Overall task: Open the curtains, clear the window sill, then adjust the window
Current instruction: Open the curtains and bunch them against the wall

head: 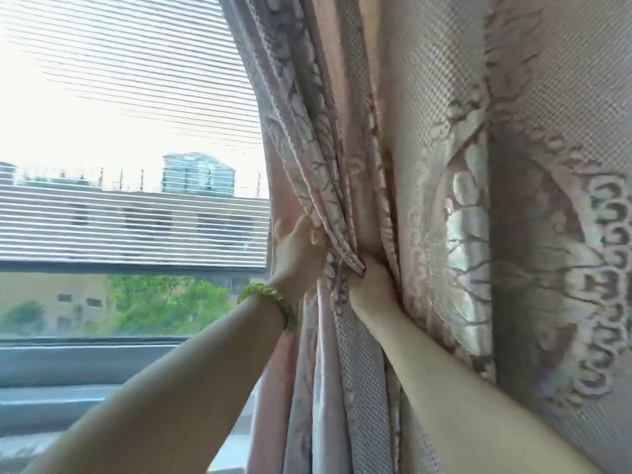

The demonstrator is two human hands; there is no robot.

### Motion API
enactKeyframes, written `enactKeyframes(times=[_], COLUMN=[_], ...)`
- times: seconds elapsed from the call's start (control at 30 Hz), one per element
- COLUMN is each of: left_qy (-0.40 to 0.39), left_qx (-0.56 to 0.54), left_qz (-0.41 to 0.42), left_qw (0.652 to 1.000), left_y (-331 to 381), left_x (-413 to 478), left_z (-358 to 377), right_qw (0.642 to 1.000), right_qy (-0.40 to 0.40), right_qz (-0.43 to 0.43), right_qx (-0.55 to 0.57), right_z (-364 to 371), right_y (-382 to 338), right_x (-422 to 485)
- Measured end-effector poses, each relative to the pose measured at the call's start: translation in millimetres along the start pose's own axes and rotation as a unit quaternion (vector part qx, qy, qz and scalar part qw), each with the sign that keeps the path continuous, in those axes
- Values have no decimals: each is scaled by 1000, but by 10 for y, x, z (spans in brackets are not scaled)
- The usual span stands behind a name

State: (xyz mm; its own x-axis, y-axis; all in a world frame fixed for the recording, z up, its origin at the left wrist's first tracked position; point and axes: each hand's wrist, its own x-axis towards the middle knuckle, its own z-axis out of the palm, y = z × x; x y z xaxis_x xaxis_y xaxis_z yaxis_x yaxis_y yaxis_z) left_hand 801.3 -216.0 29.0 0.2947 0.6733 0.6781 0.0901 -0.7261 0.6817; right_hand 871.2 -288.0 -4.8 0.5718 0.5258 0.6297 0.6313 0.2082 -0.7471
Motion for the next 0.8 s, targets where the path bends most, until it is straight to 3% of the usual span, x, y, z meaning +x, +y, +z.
enactKeyframes(times=[0.13, 0.33, 0.4, 0.6, 0.8], left_qy=[23, 158, 171, 84, -46], left_qx=[-99, -69, -65, -210, -210], left_qz=[-16, -13, -5, -73, -69], left_qw=[995, 985, 983, 971, 974], left_y=[177, 677, 845, 1402, 1856], left_x=[-155, -471, -581, -856, -862], left_z=[391, 896, 1010, 1323, 1793], right_qw=[999, 992, 991, 990, 992], right_qy=[-9, -57, -69, -66, -52], right_qz=[-34, -82, -81, -102, -83], right_qx=[38, 79, 77, 74, 73], right_z=[-338, -1103, -1300, -1931, -2701], right_y=[159, 420, 490, 608, 799], right_x=[-18, -6, -13, -101, -30])
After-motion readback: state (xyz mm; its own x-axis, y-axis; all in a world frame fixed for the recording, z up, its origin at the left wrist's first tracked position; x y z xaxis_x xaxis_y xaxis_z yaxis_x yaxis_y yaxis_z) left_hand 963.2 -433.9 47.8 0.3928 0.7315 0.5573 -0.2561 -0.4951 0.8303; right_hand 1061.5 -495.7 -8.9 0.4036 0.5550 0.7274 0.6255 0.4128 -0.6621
